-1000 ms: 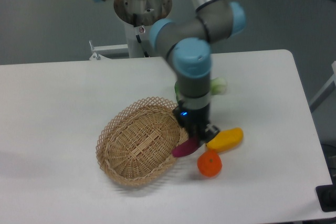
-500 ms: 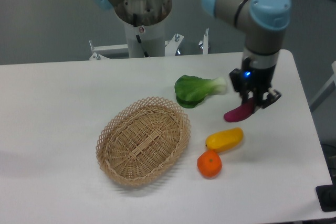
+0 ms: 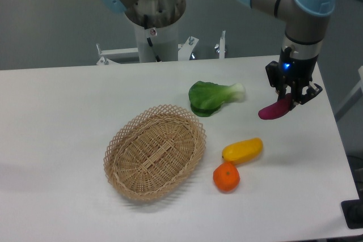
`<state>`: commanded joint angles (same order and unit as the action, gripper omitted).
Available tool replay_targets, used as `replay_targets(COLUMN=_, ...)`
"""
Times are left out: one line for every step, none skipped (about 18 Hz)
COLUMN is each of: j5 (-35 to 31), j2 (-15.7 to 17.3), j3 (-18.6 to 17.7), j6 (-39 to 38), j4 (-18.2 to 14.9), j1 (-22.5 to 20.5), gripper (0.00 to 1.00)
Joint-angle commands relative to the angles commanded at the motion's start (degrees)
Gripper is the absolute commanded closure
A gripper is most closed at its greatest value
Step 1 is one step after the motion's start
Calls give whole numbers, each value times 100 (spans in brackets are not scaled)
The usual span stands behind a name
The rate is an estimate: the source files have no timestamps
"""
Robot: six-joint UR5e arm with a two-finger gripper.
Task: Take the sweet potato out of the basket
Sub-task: 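Raise the held sweet potato higher above the table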
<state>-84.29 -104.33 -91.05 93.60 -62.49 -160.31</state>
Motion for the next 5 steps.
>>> replay_targets(j5=0, j2=9, j3=0, j6=0, j4=0, j1=0, gripper=76)
replay_targets(j5=0, j2=35, j3=0, j6=0, j4=0, j1=0, gripper=76)
replay_targets(j5=0, j2=44, j3=0, j6=0, j4=0, j1=0, gripper=76)
replay_targets(j5=-9, j2=44, j3=0, j6=0, j4=-9, j1=-26, gripper=76)
replay_targets(j5=-9, j2=44, j3=0, j6=0, j4=0, j1=-26, gripper=76)
